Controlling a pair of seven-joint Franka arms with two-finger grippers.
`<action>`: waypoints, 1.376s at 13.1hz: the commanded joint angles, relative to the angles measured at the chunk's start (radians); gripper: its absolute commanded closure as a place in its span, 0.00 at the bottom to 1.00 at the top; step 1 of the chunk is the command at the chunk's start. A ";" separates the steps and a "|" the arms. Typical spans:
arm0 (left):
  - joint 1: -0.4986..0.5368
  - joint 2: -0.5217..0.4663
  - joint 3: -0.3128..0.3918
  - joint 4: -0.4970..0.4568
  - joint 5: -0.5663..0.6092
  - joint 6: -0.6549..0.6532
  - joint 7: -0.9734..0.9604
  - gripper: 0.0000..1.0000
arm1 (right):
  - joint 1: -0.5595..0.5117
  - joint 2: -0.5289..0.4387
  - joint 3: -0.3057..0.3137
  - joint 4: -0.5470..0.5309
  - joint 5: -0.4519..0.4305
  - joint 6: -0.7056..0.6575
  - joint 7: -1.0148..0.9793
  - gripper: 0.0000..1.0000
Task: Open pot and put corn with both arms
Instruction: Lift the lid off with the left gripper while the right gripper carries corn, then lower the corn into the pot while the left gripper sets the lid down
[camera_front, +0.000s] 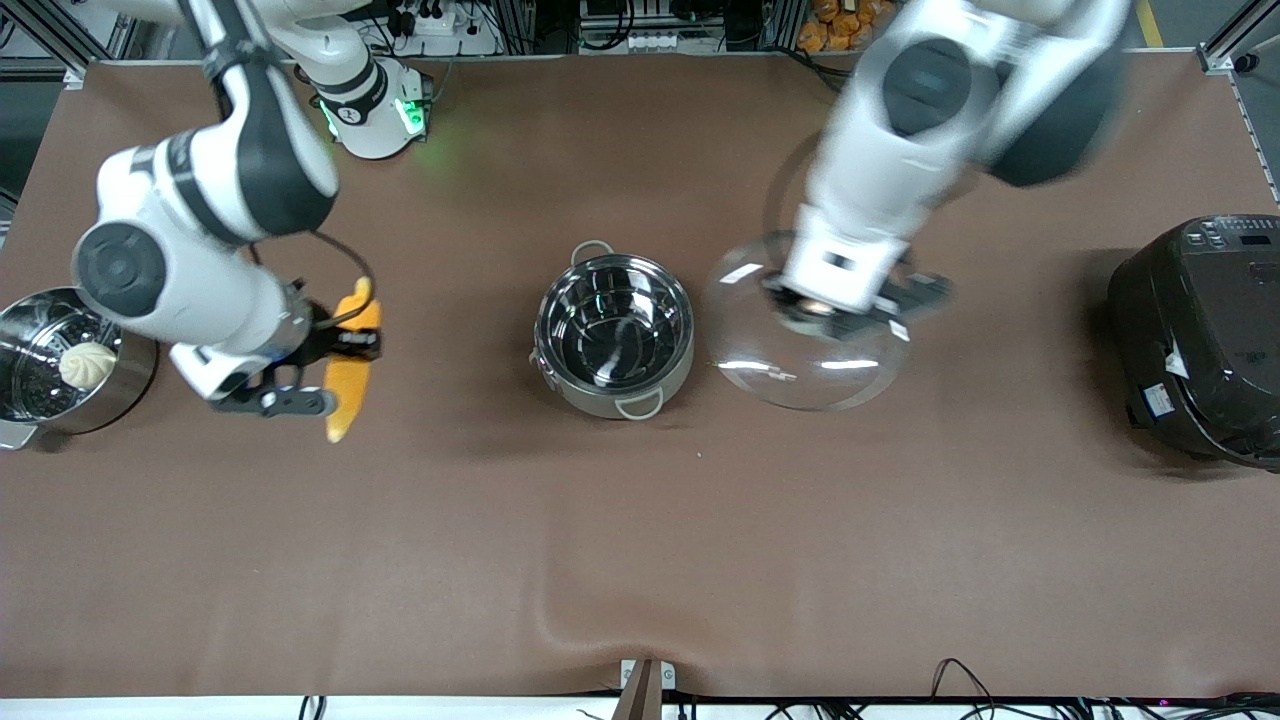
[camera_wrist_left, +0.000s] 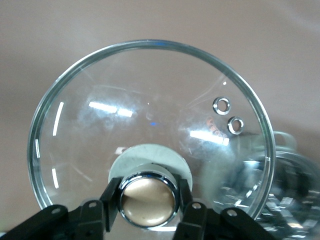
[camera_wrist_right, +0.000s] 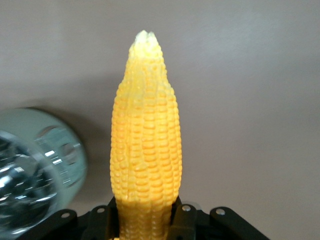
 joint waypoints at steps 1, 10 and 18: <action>0.123 -0.104 -0.019 -0.229 -0.001 0.111 0.178 1.00 | 0.052 0.007 0.070 0.038 -0.007 -0.016 0.182 0.74; 0.350 -0.134 -0.019 -0.729 0.004 0.588 0.435 1.00 | 0.333 0.148 0.066 -0.007 -0.021 0.235 0.406 0.74; 0.370 -0.054 -0.019 -0.843 0.007 0.796 0.452 1.00 | 0.426 0.234 0.067 -0.010 -0.113 0.301 0.515 0.67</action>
